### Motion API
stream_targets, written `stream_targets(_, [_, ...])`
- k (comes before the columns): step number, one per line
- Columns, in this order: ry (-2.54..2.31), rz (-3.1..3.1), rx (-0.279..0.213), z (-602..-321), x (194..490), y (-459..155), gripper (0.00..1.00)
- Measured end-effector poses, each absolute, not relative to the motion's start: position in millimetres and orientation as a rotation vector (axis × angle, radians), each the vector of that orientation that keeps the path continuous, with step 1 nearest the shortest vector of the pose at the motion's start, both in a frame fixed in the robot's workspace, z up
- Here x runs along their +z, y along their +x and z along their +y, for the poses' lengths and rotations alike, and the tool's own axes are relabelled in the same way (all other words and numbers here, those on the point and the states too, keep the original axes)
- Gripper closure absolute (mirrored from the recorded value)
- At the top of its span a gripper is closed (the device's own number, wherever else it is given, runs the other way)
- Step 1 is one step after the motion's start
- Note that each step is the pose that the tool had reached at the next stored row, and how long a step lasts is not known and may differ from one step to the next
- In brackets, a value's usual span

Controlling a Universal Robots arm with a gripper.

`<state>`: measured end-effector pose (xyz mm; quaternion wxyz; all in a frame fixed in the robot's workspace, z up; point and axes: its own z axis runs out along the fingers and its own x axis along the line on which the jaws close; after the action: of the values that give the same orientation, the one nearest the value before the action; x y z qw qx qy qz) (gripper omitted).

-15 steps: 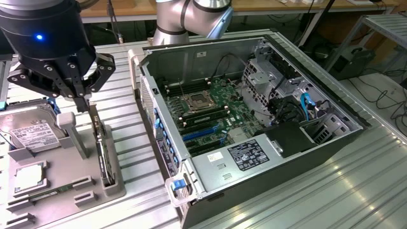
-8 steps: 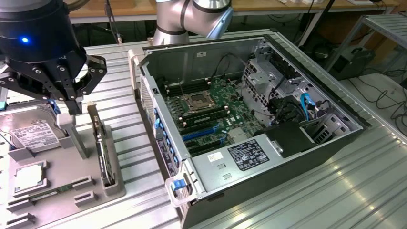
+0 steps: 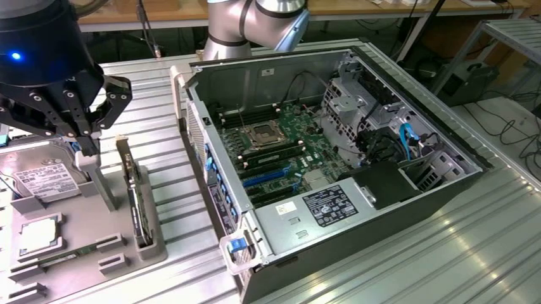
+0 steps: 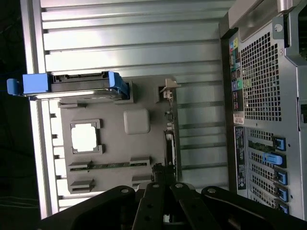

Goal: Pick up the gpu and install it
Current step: 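Reach for the gpu, then pick up the gpu and move the gpu toward the slot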

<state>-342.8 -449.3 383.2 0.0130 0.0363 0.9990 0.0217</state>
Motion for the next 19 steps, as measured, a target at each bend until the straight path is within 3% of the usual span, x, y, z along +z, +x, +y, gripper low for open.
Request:
stream_targets(16, [0.113,3.113,0.068,-449.3,383.2,-343.2,0.88])
stream_targets(18, [0.113,3.113,0.068,-449.3,383.2,-343.2,0.76])
stream_targets(19, [0.113,3.113,0.068,-449.3,383.2,-343.2,0.76])
